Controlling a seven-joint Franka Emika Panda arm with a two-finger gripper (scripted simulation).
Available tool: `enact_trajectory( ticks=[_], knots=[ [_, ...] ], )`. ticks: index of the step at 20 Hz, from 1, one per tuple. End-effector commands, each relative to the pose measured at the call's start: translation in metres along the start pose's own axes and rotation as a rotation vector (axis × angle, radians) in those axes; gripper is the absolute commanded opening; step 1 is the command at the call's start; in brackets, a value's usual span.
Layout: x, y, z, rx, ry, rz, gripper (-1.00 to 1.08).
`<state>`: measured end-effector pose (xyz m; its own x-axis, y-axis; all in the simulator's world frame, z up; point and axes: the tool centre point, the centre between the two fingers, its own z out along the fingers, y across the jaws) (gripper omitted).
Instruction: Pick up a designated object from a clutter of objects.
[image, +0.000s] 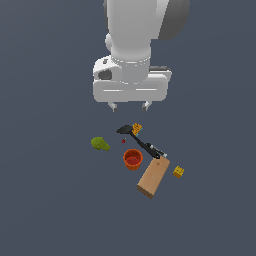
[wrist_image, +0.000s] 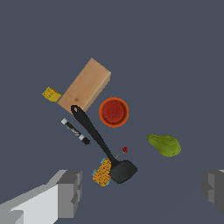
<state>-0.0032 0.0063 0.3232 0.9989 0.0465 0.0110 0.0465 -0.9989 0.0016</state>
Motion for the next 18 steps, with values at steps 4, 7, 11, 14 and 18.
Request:
enact_trajectory(
  ticks=[4,7,11,14,18],
  knots=[
    [0.000,0.004,-0.001,0.005,0.001,0.009,1.00],
    [0.001,0.015,-0.003,0.019,0.003,0.036,1.00],
    [0.002,0.023,-0.005,0.028,0.006,0.059,1.00],
    [0.002,0.021,-0.004,0.027,0.005,0.053,1.00],
    [0.002,0.019,0.005,0.024,0.005,0.028,1.00]
  ],
)
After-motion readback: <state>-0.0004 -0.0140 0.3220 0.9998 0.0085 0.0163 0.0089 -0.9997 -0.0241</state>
